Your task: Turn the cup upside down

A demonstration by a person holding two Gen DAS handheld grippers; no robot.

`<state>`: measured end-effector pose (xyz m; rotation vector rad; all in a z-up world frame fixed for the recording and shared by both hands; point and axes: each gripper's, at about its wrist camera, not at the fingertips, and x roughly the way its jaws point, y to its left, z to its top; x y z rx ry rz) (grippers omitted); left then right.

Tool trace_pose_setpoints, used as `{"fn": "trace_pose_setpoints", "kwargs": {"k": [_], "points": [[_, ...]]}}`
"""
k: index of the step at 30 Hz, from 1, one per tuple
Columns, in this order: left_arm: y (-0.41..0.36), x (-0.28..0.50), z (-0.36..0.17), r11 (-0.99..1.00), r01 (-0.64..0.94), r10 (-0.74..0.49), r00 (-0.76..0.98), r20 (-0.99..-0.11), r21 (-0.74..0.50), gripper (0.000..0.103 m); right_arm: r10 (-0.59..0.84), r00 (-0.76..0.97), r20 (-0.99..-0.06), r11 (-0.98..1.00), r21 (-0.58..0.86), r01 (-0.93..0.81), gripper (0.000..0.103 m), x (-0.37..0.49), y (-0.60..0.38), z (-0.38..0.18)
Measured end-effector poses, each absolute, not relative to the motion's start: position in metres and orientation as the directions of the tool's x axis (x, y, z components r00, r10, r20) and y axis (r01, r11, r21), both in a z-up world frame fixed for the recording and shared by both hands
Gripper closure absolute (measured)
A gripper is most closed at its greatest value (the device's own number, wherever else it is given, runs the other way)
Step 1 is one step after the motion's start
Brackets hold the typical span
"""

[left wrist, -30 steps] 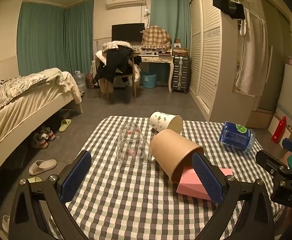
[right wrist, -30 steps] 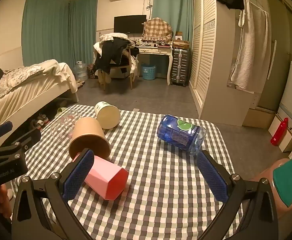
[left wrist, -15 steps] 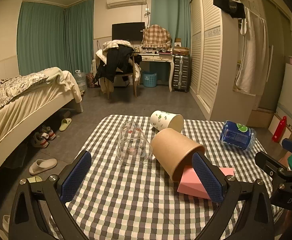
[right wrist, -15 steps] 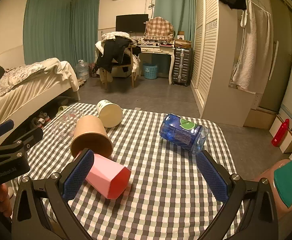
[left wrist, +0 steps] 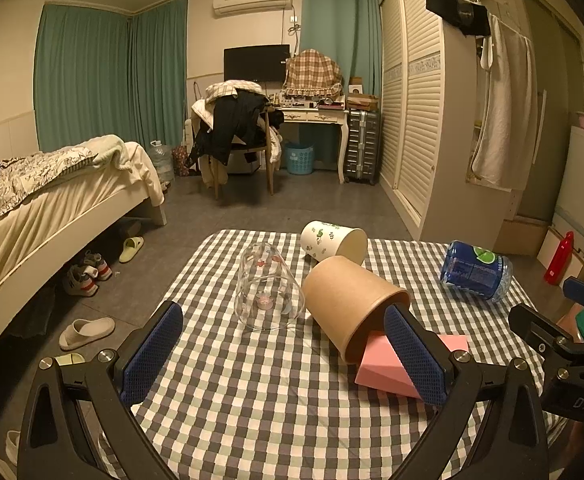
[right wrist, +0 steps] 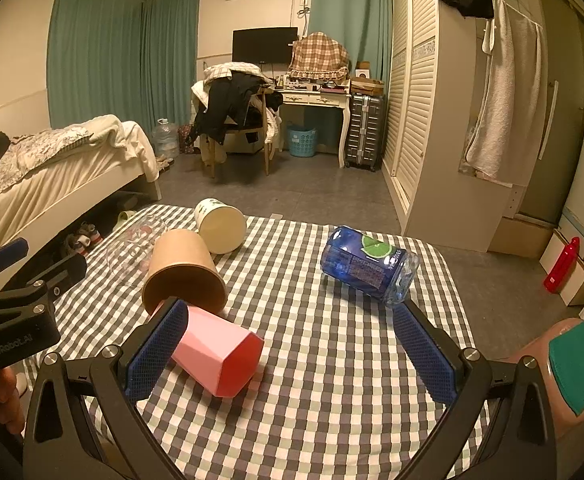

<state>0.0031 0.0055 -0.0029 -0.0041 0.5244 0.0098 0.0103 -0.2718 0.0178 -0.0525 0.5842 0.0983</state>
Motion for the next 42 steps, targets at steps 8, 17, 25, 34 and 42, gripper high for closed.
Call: {"fn": "trace_pose_setpoints", "kwargs": {"k": [8,17,25,34,42], "points": [[0.006,0.003,-0.003,1.0,-0.01,0.008,0.866,-0.501,-0.002,0.0,0.079,0.83,-0.553,0.994,-0.02,-0.108,0.0,0.01,-0.271,0.018],[0.006,0.002,-0.001,1.0,-0.014,0.016,0.868,-0.496,0.007,0.0,0.087,0.826,-0.557,0.994,-0.01,-0.111,0.0,0.011,-0.27,0.019],[0.009,0.003,0.0,1.0,-0.019,0.019,0.868,-0.496,0.006,0.0,0.091,0.825,-0.557,0.993,-0.008,-0.115,0.0,0.011,-0.27,0.019],[0.014,0.005,0.001,1.0,-0.021,0.016,0.866,-0.499,-0.004,0.0,0.124,0.823,-0.554,0.99,0.016,-0.139,0.0,0.01,-0.273,0.023],[0.024,0.027,0.009,0.999,-0.031,0.011,0.85,-0.527,-0.029,0.0,0.196,0.78,-0.594,0.973,0.017,-0.232,0.0,0.036,-0.265,0.038]]}}
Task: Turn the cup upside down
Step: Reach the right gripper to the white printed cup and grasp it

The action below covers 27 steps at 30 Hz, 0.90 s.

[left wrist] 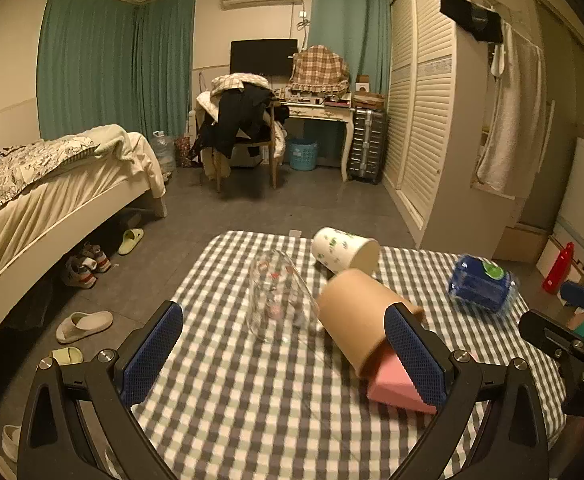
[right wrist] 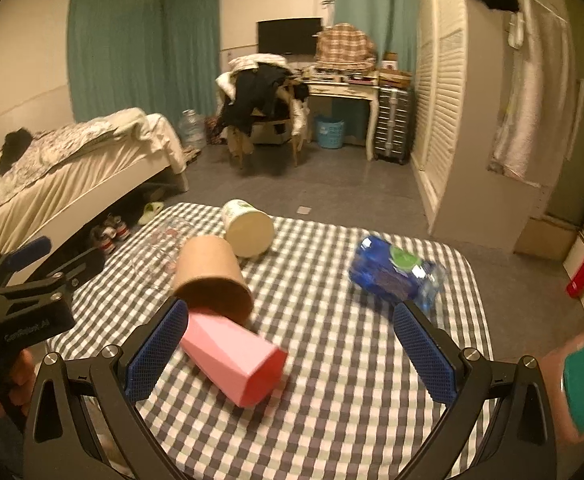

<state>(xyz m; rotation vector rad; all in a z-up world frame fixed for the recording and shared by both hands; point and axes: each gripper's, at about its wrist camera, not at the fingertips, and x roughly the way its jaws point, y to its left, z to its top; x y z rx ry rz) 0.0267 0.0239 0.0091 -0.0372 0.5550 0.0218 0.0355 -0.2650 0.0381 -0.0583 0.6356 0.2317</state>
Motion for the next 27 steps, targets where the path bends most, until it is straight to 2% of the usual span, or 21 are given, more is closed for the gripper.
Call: {"fn": "trace_pose_setpoints", "kwargs": {"k": [4,10,12,18,22,27], "points": [[0.031,0.054,0.019,0.998,-0.055,0.037,0.842,-0.538,-0.018,0.0,0.237,0.756,-0.61,0.951,-0.012,-0.308,0.0,0.071,-0.251,0.052],[0.038,0.099,0.025,0.993,-0.098,0.119,0.836,-0.535,0.069,0.0,0.333,0.665,-0.669,0.911,0.046,-0.409,0.0,0.152,-0.222,0.056],[0.044,0.112,0.017,0.988,-0.128,0.153,0.827,-0.541,0.083,0.0,0.33,0.642,-0.692,0.909,0.051,-0.413,0.0,0.183,-0.212,0.048],[0.071,0.131,-0.013,0.986,-0.16,0.153,0.782,-0.604,0.043,0.0,0.295,0.544,-0.785,0.902,0.042,-0.429,0.0,0.255,-0.189,0.006],[0.08,0.131,-0.018,0.986,-0.163,0.145,0.778,-0.611,0.026,0.0,0.272,0.488,-0.829,0.892,0.028,-0.451,0.001,0.277,-0.171,-0.023],[0.085,0.127,-0.023,0.987,-0.162,0.14,0.771,-0.621,0.022,0.0,0.292,0.427,-0.856,0.887,0.075,-0.456,0.004,0.288,-0.162,-0.046]]}}
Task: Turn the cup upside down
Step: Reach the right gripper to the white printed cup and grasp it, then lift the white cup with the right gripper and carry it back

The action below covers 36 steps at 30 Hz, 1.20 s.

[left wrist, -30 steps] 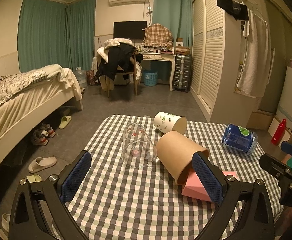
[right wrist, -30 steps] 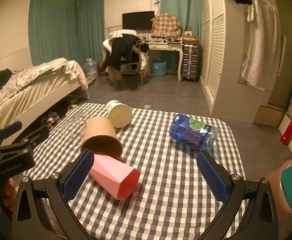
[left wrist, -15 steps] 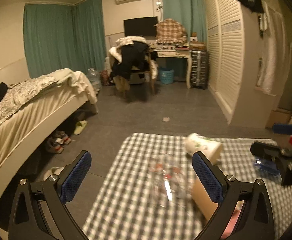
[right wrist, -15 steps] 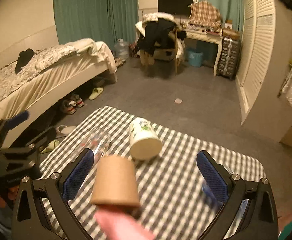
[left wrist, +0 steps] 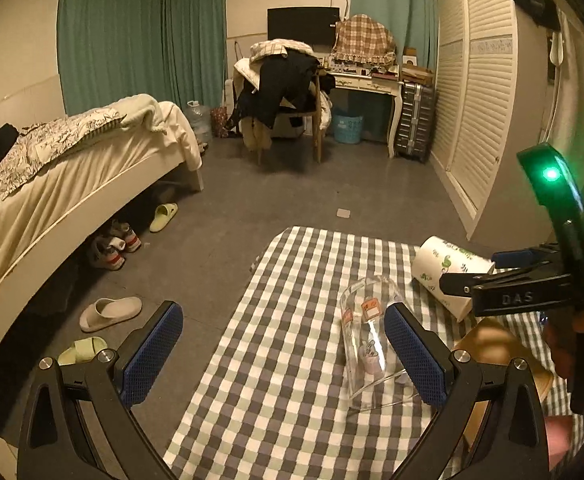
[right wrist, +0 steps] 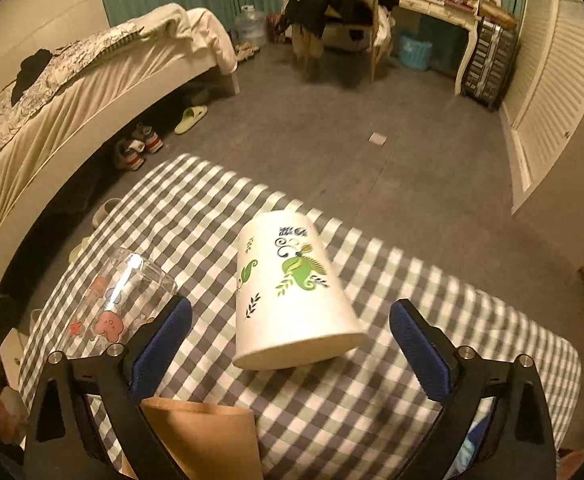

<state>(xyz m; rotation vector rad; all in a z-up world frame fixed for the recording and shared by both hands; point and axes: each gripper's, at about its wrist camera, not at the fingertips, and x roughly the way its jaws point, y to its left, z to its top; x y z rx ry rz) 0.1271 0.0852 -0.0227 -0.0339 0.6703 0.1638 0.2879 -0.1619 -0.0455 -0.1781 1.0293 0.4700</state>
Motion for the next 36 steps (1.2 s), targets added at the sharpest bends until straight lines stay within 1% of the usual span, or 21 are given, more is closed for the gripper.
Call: {"fn": "trace_pose_setpoints", "kwargs": {"k": [2,5,7,8,13,19,23,25,28,31,36], "points": [[0.083,0.125,-0.024,0.987,-0.156,0.141,0.77,-0.623,0.032,0.0,0.29,0.407,-0.866,0.888,0.086,-0.451,0.007,0.293,-0.157,-0.054],[0.081,0.124,-0.025,0.99,-0.142,0.127,0.769,-0.626,0.027,0.0,0.31,0.368,-0.877,0.887,0.128,-0.443,0.015,0.296,-0.155,-0.065],[0.08,0.123,-0.025,0.99,-0.138,0.122,0.771,-0.625,0.023,0.0,0.31,0.35,-0.884,0.887,0.136,-0.441,0.03,0.297,-0.155,-0.07],[0.079,0.122,-0.025,0.991,-0.132,0.117,0.773,-0.624,0.023,0.0,0.307,0.344,-0.887,0.887,0.136,-0.441,0.032,0.297,-0.154,-0.071],[0.079,0.123,-0.025,0.992,-0.124,0.115,0.776,-0.62,0.029,0.0,0.297,0.377,-0.877,0.895,0.118,-0.43,0.034,0.285,-0.161,-0.055],[0.075,0.112,-0.016,0.992,-0.128,0.111,0.788,-0.606,0.015,0.0,0.245,0.485,-0.84,0.915,0.035,-0.402,0.035,0.245,-0.185,0.002],[0.063,0.09,-0.005,0.996,-0.089,0.079,0.809,-0.583,0.011,0.0,0.195,0.567,-0.8,0.93,-0.032,-0.365,0.035,0.191,-0.212,0.05],[0.051,0.075,0.006,0.998,-0.061,0.067,0.824,-0.563,0.03,0.0,0.143,0.608,-0.781,0.941,-0.082,-0.327,0.035,0.156,-0.23,0.069],[0.038,0.05,0.02,0.999,-0.04,0.049,0.841,-0.539,0.028,0.0,0.067,0.647,-0.76,0.96,-0.128,-0.249,0.035,0.11,-0.254,0.084],[0.027,0.023,0.027,1.0,0.008,-0.017,0.844,-0.536,-0.02,0.0,0.043,0.642,-0.765,0.98,-0.093,-0.177,0.035,0.073,-0.281,0.082],[0.01,-0.012,0.025,0.999,0.031,-0.03,0.839,-0.544,-0.008,0.0,-0.008,0.615,-0.788,0.991,-0.086,-0.098,0.035,0.023,-0.3,0.051]]}}
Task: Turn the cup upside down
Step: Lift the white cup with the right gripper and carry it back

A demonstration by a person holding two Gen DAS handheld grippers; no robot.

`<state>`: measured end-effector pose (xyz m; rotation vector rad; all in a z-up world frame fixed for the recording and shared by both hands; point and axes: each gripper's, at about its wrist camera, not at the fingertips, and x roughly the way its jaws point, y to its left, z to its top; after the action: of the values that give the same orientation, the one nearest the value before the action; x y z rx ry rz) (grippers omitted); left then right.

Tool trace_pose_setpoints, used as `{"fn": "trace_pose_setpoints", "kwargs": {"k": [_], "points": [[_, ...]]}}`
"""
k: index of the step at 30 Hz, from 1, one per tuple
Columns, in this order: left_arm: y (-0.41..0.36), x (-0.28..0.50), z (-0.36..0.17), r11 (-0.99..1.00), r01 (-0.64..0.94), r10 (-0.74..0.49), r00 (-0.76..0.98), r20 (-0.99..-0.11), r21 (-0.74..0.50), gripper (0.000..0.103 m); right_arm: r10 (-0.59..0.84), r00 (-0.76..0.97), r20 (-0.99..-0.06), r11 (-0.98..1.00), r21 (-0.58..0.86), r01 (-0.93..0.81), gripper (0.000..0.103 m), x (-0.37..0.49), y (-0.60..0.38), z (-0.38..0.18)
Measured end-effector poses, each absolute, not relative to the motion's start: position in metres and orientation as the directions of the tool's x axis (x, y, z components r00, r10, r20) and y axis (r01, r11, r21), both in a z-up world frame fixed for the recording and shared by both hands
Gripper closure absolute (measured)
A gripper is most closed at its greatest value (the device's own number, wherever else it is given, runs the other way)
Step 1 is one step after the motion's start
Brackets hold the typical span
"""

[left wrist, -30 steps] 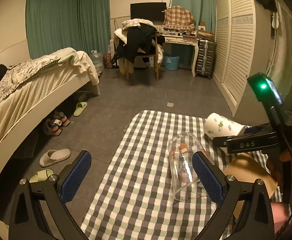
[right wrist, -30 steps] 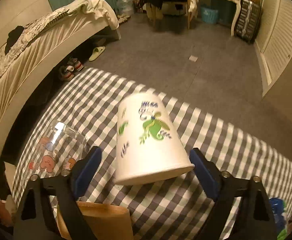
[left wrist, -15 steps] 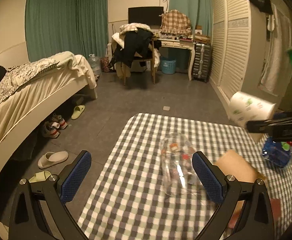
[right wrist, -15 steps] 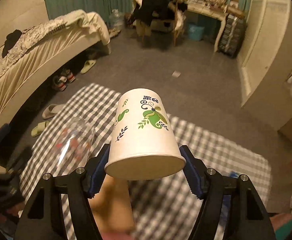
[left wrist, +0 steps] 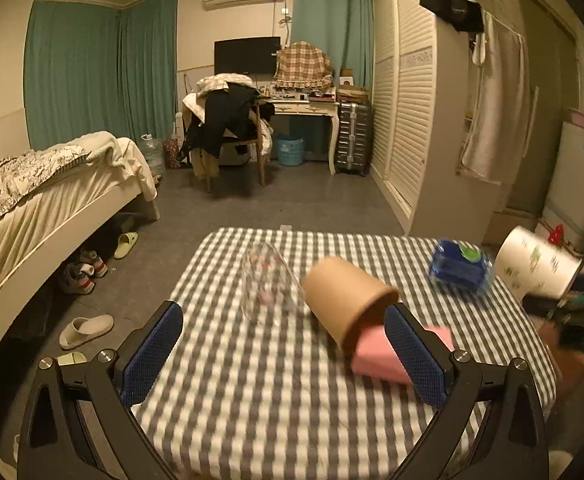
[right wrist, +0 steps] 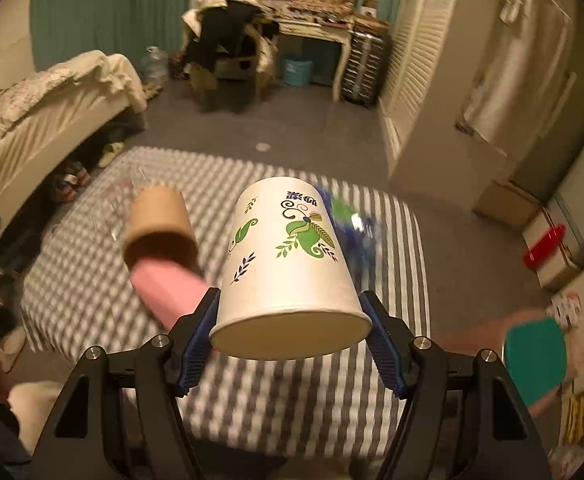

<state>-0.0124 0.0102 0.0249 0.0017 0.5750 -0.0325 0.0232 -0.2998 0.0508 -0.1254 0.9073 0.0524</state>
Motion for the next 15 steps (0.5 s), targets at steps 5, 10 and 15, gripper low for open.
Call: {"fn": "trace_pose_setpoints", "kwargs": {"k": [5,10,15], "points": [[0.004,-0.04,0.014,0.999,0.04,-0.036,0.819,-0.572,-0.005,0.0,0.004,0.561,-0.827,0.997,-0.037,-0.061,0.035,0.004,-0.314,0.006],[0.004,-0.06,0.004,0.999,0.037,-0.024,0.805,-0.593,0.009,0.0,0.004,0.526,-0.85,0.999,-0.018,-0.037,0.035,-0.004,-0.322,-0.025],[-0.001,-0.07,-0.005,0.999,0.028,-0.01,0.792,-0.611,0.02,0.0,-0.002,0.522,-0.853,0.999,-0.026,-0.038,0.035,-0.008,-0.319,-0.041]]}}
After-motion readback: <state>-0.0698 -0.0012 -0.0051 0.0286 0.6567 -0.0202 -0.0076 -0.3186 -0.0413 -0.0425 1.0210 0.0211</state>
